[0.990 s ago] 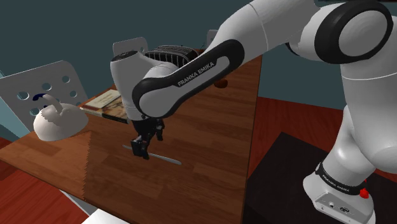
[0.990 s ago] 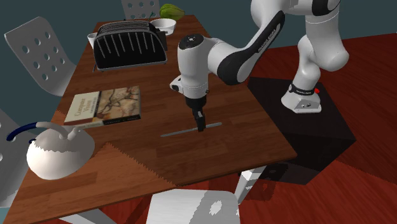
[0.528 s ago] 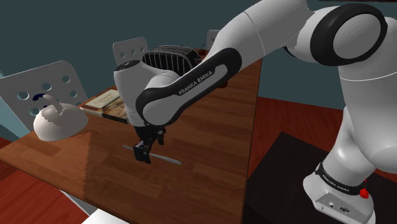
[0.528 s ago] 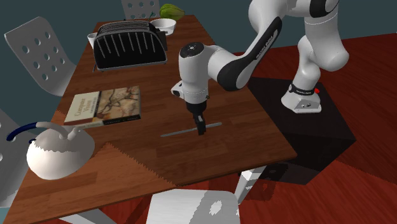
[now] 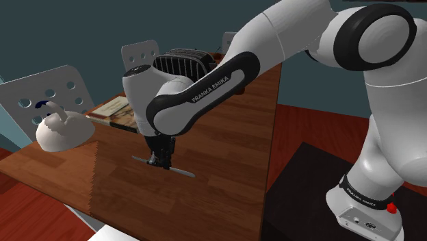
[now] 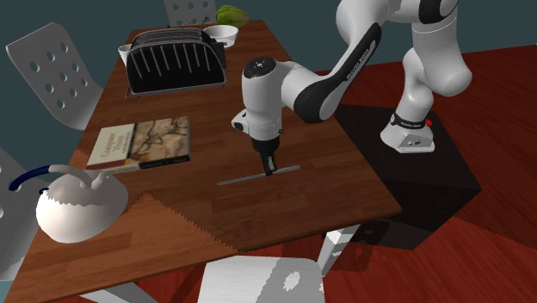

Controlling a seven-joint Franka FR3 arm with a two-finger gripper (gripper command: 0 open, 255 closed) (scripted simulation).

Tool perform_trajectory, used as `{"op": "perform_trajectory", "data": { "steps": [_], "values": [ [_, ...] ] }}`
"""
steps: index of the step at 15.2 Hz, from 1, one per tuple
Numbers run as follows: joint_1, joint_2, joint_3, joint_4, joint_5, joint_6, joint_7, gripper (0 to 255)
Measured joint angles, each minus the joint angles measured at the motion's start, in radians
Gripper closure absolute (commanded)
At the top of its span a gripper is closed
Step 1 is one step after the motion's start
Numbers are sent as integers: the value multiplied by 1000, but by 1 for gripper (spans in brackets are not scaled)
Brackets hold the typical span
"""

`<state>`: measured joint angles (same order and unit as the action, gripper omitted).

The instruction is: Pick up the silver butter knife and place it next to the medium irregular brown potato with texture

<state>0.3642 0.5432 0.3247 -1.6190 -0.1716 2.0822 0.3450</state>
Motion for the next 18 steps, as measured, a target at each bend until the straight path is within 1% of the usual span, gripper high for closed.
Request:
{"op": "perform_trajectory", "data": {
  "steps": [7, 18],
  "values": [
    [-1, -3, 1, 2, 1, -5, -1, 255],
    [-5, -62, 13, 58, 23, -116, -12, 255]
  ]
}}
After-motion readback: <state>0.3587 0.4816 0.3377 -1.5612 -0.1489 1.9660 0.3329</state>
